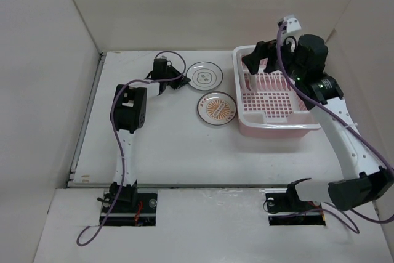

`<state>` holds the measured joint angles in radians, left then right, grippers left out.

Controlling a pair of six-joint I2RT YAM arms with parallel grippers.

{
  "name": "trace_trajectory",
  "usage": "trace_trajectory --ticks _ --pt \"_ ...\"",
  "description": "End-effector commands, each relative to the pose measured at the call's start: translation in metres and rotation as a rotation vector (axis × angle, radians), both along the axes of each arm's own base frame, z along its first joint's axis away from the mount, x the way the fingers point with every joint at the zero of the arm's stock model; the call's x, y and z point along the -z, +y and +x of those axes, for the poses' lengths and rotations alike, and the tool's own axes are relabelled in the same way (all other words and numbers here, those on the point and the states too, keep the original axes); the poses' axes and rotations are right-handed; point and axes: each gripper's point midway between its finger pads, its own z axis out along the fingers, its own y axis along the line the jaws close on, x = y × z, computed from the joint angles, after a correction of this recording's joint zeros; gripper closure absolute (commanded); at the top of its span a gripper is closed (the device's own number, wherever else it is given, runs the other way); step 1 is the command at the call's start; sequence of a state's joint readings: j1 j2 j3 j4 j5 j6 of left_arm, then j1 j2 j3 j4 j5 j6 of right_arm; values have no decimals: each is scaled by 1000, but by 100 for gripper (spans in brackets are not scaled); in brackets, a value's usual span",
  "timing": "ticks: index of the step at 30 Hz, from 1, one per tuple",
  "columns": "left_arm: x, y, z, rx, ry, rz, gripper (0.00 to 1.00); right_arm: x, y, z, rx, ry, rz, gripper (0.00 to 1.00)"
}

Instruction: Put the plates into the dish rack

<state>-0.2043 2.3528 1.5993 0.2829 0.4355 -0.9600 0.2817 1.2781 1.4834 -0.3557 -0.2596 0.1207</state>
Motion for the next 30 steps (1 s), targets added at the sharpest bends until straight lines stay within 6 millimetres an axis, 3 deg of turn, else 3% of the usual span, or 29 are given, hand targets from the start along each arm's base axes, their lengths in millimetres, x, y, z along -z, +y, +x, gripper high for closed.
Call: trace_trajectory --ticks 1,3,4,6,7,8,13,14,17,18,20,24,30 --pt "-10 27 -13 -72 43 126 100 17 38 6 -100 -10 -125 0" --pt "-15 43 -24 -114 41 164 100 45 52 15 -103 33 -239 0" --pt "-44 54 -23 -140 -6 158 100 53 63 14 -78 31 -288 0" --pt "-58 69 -34 -166 -14 155 100 71 78 17 -81 27 -382 0" --pt "-71 71 -35 -170 -41 162 100 75 85 17 -81 16 -411 0" --pt "-100 71 -38 -174 -84 152 100 77 97 12 -89 -1 -445 0" --pt "-152 90 -63 -221 -78 195 100 95 138 6 -227 -100 -600 0" --pt "-146 96 -80 -237 11 224 100 91 144 4 -246 -134 -616 0" --pt "-165 107 -93 -274 97 247 100 93 166 -5 -331 -212 -696 0" --pt "-158 109 -109 -265 178 269 100 99 177 -8 -359 -229 -715 0" --pt "-151 107 -121 -257 237 265 100 110 191 -6 -390 -265 -768 0" --pt "-159 91 -150 -193 302 149 100 146 208 3 -408 -248 -857 1" --pt "-187 95 -169 -203 290 127 100 158 226 13 -405 -247 -852 2"
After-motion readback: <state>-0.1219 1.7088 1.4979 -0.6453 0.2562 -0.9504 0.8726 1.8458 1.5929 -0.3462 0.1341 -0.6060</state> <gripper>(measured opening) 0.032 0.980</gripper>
